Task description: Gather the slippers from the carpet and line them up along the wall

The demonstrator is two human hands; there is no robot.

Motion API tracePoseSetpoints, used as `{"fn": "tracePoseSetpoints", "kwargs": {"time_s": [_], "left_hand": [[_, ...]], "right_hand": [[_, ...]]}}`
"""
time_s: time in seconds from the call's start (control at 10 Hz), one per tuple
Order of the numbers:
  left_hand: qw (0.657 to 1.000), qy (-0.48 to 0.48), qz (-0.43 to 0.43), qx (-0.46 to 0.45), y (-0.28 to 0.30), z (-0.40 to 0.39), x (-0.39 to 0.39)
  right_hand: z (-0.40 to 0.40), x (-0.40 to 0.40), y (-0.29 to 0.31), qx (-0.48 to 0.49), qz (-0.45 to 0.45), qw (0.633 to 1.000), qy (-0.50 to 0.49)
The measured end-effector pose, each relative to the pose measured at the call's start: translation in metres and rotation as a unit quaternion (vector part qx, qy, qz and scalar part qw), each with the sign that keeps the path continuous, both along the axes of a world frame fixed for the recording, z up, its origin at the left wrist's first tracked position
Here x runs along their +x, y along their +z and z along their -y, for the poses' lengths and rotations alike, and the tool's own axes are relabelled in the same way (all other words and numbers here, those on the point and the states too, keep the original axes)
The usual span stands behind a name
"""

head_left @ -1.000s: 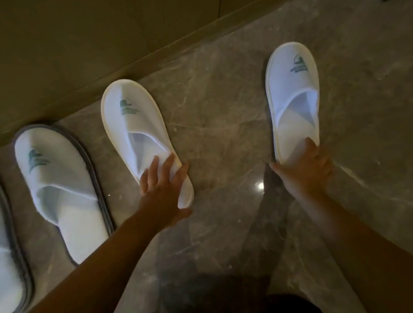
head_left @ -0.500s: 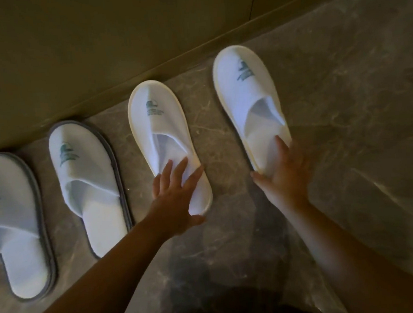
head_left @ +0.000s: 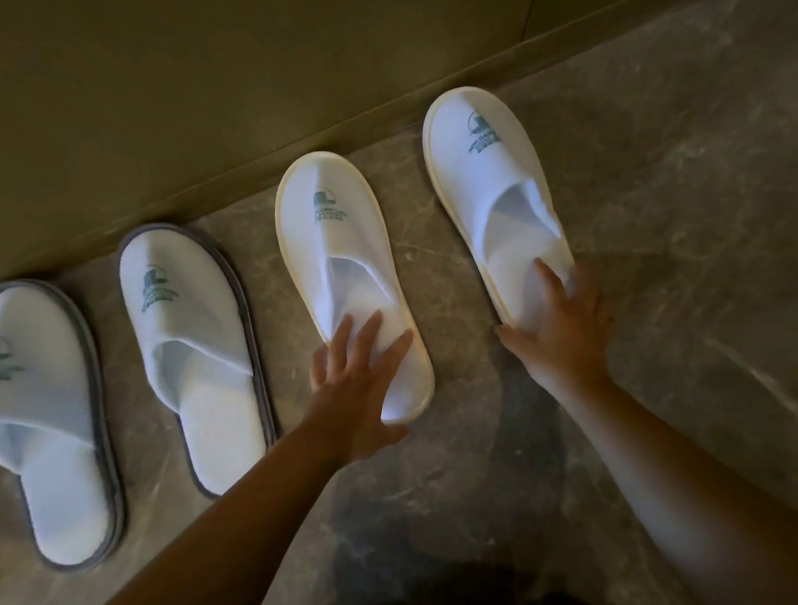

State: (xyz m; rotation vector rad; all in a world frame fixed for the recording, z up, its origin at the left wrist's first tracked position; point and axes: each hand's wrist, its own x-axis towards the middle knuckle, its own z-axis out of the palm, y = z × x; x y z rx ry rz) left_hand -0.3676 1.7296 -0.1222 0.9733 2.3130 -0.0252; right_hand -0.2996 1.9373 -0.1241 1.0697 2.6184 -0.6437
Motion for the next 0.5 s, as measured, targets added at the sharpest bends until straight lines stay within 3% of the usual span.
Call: {"fn": "tracePoseSetpoints", "kwargs": {"time_s": [0.4,0.5], "left_hand": [[0.999,0.028,0.027,-0.008,0.020,-0.007,-0.002],[0.996,0.054,0.040,0.065,0.050,-0.009,0.001]], "right_hand": [[0.001,-0.002,0.008,0.001,-0.001,1.000,-0.008],[0.001,0.001,0.030,-0.001,-0.069,0.996,0.051]]}}
